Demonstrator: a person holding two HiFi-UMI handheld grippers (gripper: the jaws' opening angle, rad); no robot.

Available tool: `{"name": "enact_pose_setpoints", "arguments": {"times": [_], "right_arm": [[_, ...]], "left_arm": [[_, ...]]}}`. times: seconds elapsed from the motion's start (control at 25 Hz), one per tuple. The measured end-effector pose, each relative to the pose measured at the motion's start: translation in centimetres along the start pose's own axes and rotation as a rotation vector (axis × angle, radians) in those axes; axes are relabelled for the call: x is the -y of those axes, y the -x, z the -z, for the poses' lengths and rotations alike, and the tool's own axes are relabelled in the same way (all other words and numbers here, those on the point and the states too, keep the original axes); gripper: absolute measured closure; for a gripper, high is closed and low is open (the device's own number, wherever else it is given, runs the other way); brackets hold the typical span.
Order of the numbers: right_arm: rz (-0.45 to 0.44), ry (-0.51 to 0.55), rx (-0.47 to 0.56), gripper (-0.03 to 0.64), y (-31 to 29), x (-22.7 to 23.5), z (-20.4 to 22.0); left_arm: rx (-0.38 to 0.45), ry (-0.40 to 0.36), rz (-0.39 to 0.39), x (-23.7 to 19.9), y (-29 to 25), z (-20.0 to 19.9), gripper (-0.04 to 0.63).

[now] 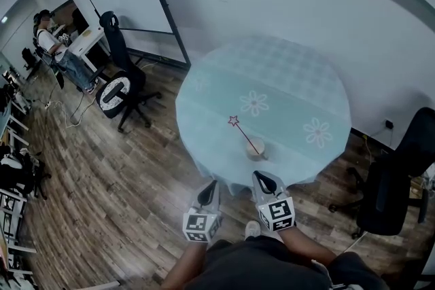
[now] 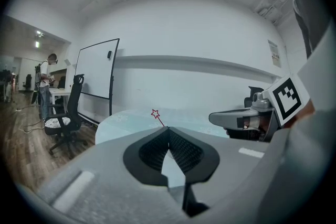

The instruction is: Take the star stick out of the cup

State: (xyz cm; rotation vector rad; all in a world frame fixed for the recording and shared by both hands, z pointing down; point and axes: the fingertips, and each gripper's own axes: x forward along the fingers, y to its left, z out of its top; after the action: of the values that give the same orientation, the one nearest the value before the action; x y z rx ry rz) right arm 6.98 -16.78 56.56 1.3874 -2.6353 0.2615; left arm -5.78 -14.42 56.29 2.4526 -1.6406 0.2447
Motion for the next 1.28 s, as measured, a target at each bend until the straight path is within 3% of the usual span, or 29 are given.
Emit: {"name": "enact_pose_setpoints", "arguments": {"times": [0.52, 0.96, 1.28], "right_arm": [[-0.001, -0.01, 0.005, 0.612, -3.3, 0.3, -1.1], [0.11, -0.002, -0.034, 0.612, -9.5, 2.3, -1.8], [0.173, -0.024, -0.08, 0.614, -13.0, 2.2, -0.7]], "left_arm": [[-0.015, 0.006, 0.027, -2.1, -3.2, 0.1, 0.591], [0.016, -0.017, 0.138, -6.5, -8.7, -2.0, 0.591], [0.021, 0.01, 0.212, -9.5, -11.8, -2.3, 0.591]]}}
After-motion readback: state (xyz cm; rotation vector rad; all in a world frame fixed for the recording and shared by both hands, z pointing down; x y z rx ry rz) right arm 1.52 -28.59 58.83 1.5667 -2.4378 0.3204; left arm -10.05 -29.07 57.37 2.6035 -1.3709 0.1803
